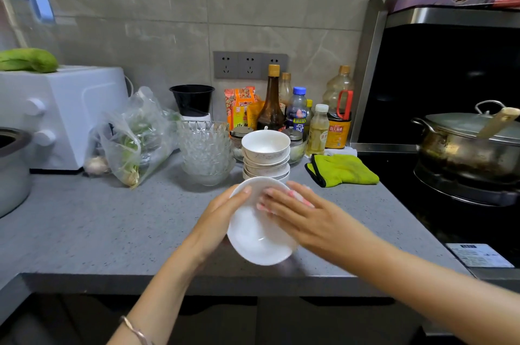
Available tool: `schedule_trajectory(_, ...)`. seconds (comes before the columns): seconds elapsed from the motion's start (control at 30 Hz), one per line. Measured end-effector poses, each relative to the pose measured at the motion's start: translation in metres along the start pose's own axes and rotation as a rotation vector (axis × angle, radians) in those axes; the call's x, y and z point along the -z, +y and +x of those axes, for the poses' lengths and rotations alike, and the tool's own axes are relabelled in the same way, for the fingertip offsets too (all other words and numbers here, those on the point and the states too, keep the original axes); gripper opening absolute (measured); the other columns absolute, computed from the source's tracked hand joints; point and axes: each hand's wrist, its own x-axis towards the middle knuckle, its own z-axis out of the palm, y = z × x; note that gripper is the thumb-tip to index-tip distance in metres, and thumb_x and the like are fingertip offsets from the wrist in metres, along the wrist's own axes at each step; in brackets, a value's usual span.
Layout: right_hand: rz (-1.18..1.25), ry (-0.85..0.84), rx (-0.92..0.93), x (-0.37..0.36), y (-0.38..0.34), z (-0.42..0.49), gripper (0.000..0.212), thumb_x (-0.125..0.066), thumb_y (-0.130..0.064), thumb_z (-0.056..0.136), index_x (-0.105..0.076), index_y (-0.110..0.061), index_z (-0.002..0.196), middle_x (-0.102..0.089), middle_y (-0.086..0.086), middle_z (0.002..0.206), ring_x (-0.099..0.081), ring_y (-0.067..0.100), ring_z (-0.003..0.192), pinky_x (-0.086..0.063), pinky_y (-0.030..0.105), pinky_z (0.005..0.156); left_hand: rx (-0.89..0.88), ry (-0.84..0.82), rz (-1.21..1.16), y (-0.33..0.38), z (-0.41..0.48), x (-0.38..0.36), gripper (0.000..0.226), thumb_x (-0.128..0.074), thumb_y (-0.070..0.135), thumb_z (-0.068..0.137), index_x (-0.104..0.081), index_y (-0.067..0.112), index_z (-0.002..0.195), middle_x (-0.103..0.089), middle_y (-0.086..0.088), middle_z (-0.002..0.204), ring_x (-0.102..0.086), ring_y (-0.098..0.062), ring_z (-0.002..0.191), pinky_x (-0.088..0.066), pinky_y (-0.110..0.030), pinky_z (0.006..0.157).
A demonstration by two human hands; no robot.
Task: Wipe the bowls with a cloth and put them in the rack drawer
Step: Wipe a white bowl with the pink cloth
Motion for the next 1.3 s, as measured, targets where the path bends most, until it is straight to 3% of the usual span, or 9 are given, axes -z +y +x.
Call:
schedule_trajectory(0.17,-0.118,-0.100,0.052,0.006,0.007,0.005,0.079,-0.069,-0.020,0.070,-0.039,-0.022,0.142,-0.024,-0.002,0.151,-0.017,0.017,0.141,-0.001,0.042,0.118,0.125,-0.168,0.137,0.012,-0.001,-0.004,0.029,-0.040,0.047,0.097,-0.067,0.049,0.106,-0.072,0.015,0.104,-0.067,-0.001,0.097,-0.050,-0.025,0.077)
schedule_trajectory(0.27,0.096,-0.055,-0.024,0.005,-0.004,0.006,0.071,-0.068,-0.010,0.065,-0.053,-0.013,0.134,-0.045,0.003,0.144,-0.043,0.016,0.134,-0.007,0.040,0.116,0.166,-0.130,0.063,0.010,-0.003,-0.006,0.034,-0.047,0.051,0.093,-0.069,0.035,0.112,-0.072,0.005,0.109,-0.067,-0.013,0.103,-0.050,-0.040,0.096)
schedule_trajectory(0.43,0.510,-0.206,-0.122,0.013,-0.012,0.005,0.081,-0.089,-0.043,0.048,-0.066,-0.020,0.122,-0.063,-0.002,0.128,-0.060,0.016,0.118,-0.026,0.030,0.112,0.233,-0.008,-0.065,0.004,-0.004,-0.009,0.047,-0.044,0.052,0.090,-0.069,0.020,0.112,-0.073,-0.006,0.108,-0.067,-0.023,0.105,-0.044,-0.047,0.104)
schedule_trajectory(0.57,0.761,-0.233,-0.134,0.038,-0.013,0.012,0.063,-0.071,-0.040,0.080,-0.051,-0.022,0.137,-0.048,-0.007,0.145,-0.050,0.019,0.128,-0.035,0.034,0.111,0.202,0.099,-0.093,0.005,-0.006,-0.012,0.040,-0.042,0.049,0.095,-0.070,0.024,0.107,-0.074,-0.001,0.104,-0.066,-0.021,0.106,-0.044,-0.043,0.103)
schedule_trajectory(0.77,0.791,-0.182,-0.177,0.036,-0.013,0.023,0.081,-0.060,-0.042,0.091,-0.017,-0.015,0.153,-0.007,-0.002,0.161,-0.007,0.011,0.148,0.016,0.014,0.109,0.203,0.078,-0.153,0.010,-0.011,-0.018,0.046,-0.041,0.050,0.094,-0.070,0.017,0.109,-0.075,-0.003,0.103,-0.069,-0.015,0.100,-0.050,-0.032,0.091)
schedule_trajectory(0.87,0.543,-0.246,-0.262,0.028,-0.017,0.027,0.090,-0.077,-0.058,0.062,-0.057,-0.006,0.132,-0.054,0.008,0.139,-0.053,0.017,0.127,-0.025,0.028,0.115,0.161,0.121,-0.159,0.011,-0.008,-0.018,0.039,-0.041,0.046,0.096,-0.068,0.022,0.112,-0.074,0.002,0.106,-0.069,-0.010,0.099,-0.050,-0.025,0.081)
schedule_trajectory(0.97,0.503,-0.287,-0.334,0.035,-0.025,0.031,0.067,-0.080,-0.051,0.059,-0.071,-0.010,0.112,-0.071,0.004,0.108,-0.070,0.022,0.093,-0.054,0.036,0.085,0.118,0.187,-0.195,0.011,-0.009,-0.017,0.031,-0.044,0.044,0.095,-0.068,0.028,0.105,-0.075,0.004,0.099,-0.069,-0.006,0.088,-0.052,-0.020,0.069)
schedule_trajectory(1.1,0.635,-0.185,-0.318,0.050,-0.031,0.034,0.033,-0.053,-0.030,0.089,-0.059,-0.018,0.119,-0.064,-0.005,0.116,-0.066,0.025,0.094,-0.052,0.040,0.080,0.117,0.187,-0.257,0.013,-0.010,-0.023,0.027,-0.046,0.041,0.095,-0.068,0.027,0.093,-0.074,0.008,0.079,-0.068,-0.002,0.071,-0.049,-0.019,0.060)
schedule_trajectory(1.3,0.513,-0.137,-0.473,0.022,-0.027,0.033,0.076,-0.081,-0.045,0.062,-0.063,-0.005,0.124,-0.064,0.009,0.127,-0.063,0.023,0.114,-0.048,0.037,0.097,0.141,0.178,-0.287,0.013,-0.007,-0.027,0.031,-0.047,0.037,0.096,-0.069,0.017,0.105,-0.076,0.002,0.088,-0.071,-0.008,0.081,-0.053,-0.020,0.062)
